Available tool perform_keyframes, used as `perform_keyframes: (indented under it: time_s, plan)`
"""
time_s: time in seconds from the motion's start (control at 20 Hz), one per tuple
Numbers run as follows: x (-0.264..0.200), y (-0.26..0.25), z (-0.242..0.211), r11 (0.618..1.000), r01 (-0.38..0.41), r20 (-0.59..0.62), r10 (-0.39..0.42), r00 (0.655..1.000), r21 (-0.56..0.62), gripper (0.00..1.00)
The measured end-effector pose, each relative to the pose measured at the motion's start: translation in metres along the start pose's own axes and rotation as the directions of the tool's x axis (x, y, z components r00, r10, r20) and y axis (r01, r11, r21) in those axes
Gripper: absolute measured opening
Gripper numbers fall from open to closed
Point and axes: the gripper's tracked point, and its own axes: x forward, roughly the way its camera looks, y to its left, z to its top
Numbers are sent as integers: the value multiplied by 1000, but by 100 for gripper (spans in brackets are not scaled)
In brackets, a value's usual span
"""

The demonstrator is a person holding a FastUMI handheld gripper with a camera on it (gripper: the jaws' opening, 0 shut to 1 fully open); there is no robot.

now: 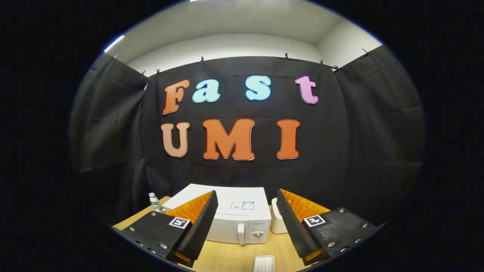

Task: Open the microwave, put the food inside, and close the microwave door.

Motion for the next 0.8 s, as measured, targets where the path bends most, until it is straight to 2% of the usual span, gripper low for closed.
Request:
perform_keyframes:
  time_s: [0.6,0.8]
  plan:
    - [11,-8,-38,996,-42,-45,45,998,79,94]
    - [19,-11,-38,996,-64,2,64,998,61,94]
